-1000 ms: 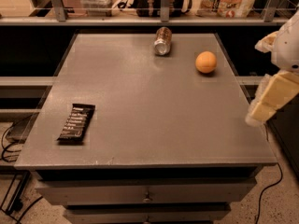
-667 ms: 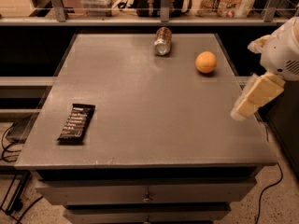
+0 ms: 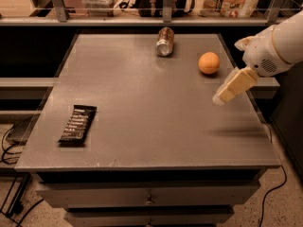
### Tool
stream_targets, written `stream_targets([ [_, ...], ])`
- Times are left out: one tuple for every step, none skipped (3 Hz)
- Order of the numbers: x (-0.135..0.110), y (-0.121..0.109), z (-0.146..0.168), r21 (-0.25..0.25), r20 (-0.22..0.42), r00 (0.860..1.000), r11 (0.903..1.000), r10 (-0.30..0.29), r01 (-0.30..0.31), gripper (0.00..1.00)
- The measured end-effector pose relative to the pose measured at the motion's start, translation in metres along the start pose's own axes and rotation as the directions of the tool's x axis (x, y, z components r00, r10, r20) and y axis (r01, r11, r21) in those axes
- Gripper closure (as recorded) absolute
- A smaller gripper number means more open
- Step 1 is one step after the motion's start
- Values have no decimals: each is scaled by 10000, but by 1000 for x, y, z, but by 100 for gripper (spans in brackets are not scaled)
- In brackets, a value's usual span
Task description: Move orange near rxbar chocolate
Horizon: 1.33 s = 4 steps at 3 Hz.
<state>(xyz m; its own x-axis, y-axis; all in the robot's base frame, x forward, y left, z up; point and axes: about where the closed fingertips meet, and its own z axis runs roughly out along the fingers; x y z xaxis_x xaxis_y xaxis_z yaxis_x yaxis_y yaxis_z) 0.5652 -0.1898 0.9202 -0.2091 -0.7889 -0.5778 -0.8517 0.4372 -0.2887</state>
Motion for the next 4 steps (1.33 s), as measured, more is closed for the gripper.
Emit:
stream_targets([
  [5, -42, 43, -81, 669, 9950, 9973, 738, -734, 0],
  [1, -45, 49, -192, 719, 9948, 9973, 721, -709, 0],
  [-7, -56, 68, -224, 1017, 9923, 9974, 706, -687, 0],
  [-11, -68, 87, -332, 1256, 9886, 9963, 826, -790, 0],
])
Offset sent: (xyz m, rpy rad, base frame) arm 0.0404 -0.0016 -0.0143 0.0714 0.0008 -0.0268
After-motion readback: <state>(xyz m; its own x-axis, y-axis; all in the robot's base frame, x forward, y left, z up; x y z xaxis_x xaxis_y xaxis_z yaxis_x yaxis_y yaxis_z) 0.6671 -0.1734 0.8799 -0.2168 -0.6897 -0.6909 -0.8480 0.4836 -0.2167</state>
